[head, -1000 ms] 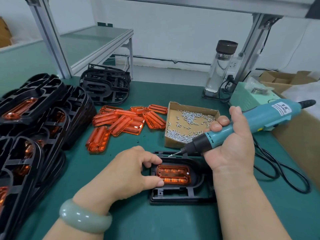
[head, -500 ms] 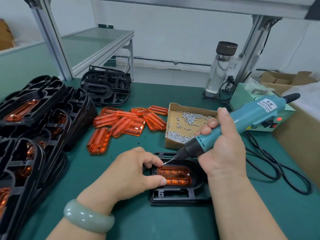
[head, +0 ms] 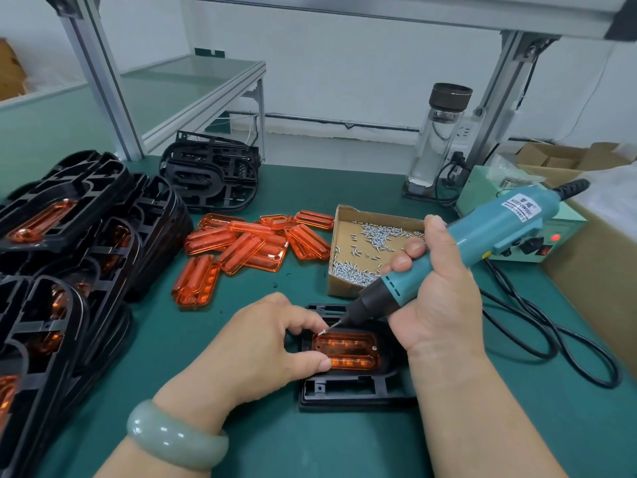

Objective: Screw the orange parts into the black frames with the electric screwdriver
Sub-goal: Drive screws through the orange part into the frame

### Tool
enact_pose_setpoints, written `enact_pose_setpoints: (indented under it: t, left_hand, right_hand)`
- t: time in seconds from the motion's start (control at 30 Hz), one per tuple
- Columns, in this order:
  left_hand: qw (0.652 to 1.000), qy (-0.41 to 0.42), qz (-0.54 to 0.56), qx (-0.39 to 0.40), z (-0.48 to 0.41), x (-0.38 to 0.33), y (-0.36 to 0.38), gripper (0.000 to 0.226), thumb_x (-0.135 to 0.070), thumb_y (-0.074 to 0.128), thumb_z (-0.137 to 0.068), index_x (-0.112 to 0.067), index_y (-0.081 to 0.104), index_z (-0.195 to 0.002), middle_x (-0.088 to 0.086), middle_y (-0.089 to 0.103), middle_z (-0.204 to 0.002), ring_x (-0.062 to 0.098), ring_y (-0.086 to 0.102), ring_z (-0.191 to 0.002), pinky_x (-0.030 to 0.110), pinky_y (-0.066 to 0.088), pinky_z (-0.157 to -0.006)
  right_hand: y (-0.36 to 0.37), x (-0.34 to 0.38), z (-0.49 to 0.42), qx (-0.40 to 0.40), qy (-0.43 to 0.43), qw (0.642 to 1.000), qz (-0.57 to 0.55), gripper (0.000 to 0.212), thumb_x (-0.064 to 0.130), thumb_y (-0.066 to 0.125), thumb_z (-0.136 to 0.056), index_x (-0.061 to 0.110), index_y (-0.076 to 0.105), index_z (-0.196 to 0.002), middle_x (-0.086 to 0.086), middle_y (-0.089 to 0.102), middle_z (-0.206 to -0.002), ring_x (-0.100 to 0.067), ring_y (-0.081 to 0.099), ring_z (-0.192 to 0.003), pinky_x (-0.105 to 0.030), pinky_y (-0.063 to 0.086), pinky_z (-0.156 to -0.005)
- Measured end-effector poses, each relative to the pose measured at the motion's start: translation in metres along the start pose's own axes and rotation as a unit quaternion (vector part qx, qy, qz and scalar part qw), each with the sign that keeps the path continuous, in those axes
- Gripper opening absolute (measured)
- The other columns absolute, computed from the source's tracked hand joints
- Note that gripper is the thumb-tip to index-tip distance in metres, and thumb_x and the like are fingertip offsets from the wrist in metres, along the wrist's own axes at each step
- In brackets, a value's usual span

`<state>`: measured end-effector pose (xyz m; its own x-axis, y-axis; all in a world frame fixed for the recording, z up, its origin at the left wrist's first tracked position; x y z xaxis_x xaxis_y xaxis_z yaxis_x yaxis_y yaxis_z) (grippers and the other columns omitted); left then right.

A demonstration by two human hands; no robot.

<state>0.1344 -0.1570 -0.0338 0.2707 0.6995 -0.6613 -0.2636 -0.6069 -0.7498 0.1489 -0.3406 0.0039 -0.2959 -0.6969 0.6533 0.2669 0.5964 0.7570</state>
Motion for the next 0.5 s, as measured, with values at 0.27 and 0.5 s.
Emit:
enact_pose_setpoints:
  t: [0.27, 0.5]
  left_hand:
    - [1.000, -0.003, 0.006, 0.008, 0.000, 0.003, 0.001, 0.034, -0.053, 0.077, -0.064, -0.058, 0.061, -0.093, -0.018, 0.051, -0.090, -0.002, 0.049, -0.080, 0.021, 0.042, -0.077]
    - [1.000, -0.005, 0.004, 0.016, -0.001, 0.005, 0.002, 0.036, -0.054, 0.077, -0.063, -0.056, 0.062, -0.096, -0.019, 0.050, -0.091, -0.004, 0.049, -0.082, 0.021, 0.043, -0.079]
  right_hand:
    - [0.003, 0.001, 0.001, 0.007, -0.002, 1.000, 0.000, 0.015, 0.024, 0.063, -0.092, 0.023, 0.050, -0.085, 0.006, 0.047, -0.060, -0.009, 0.045, -0.046, -0.023, 0.040, -0.054]
    - [0.010, 0.005, 0.007, 0.034, -0.020, 0.999, 0.016, 0.016, 0.026, 0.066, -0.086, 0.022, 0.051, -0.084, 0.005, 0.047, -0.059, -0.009, 0.045, -0.046, -0.022, 0.041, -0.052]
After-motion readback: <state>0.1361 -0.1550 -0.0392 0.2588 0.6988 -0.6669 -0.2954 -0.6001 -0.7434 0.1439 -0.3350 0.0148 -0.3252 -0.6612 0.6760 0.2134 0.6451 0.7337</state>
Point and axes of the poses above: each hand's wrist, its own z-axis away from the middle knuckle, its own y-axis out of the palm, x = y × z, the point moved 9 cm from there along -z, towards the middle knuckle
